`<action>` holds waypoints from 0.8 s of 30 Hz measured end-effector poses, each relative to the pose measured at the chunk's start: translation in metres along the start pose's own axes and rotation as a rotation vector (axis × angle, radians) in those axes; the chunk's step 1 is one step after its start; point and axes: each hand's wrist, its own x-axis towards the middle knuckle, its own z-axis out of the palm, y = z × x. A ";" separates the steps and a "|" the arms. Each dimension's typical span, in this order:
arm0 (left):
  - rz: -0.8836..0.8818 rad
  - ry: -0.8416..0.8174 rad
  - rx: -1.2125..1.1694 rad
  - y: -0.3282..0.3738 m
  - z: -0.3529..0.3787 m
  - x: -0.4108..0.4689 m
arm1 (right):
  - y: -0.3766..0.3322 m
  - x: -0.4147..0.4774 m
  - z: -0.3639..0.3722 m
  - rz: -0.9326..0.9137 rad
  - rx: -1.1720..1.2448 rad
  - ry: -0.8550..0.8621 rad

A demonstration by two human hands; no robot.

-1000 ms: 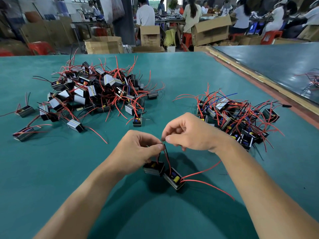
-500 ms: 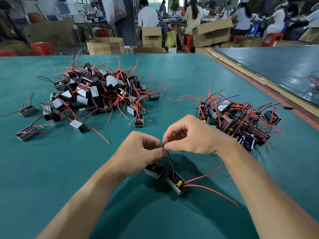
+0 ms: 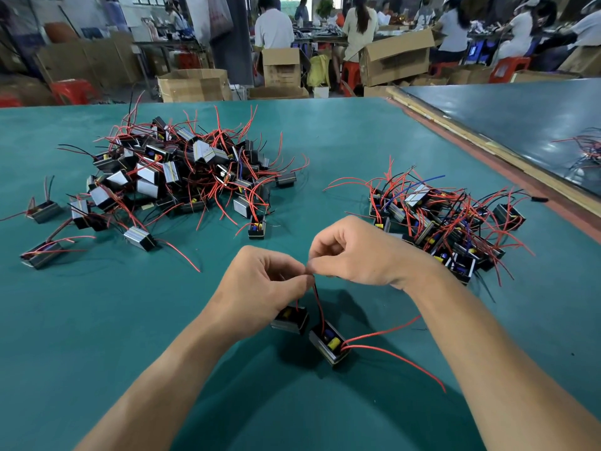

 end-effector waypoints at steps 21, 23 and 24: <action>0.119 0.105 0.227 -0.002 0.002 -0.002 | -0.003 -0.002 0.003 0.020 -0.202 -0.038; 0.172 0.121 0.275 -0.001 0.002 -0.004 | -0.003 -0.002 0.003 0.034 -0.174 -0.045; 0.193 0.128 0.293 -0.001 0.001 -0.004 | -0.003 -0.002 0.003 0.028 -0.152 -0.045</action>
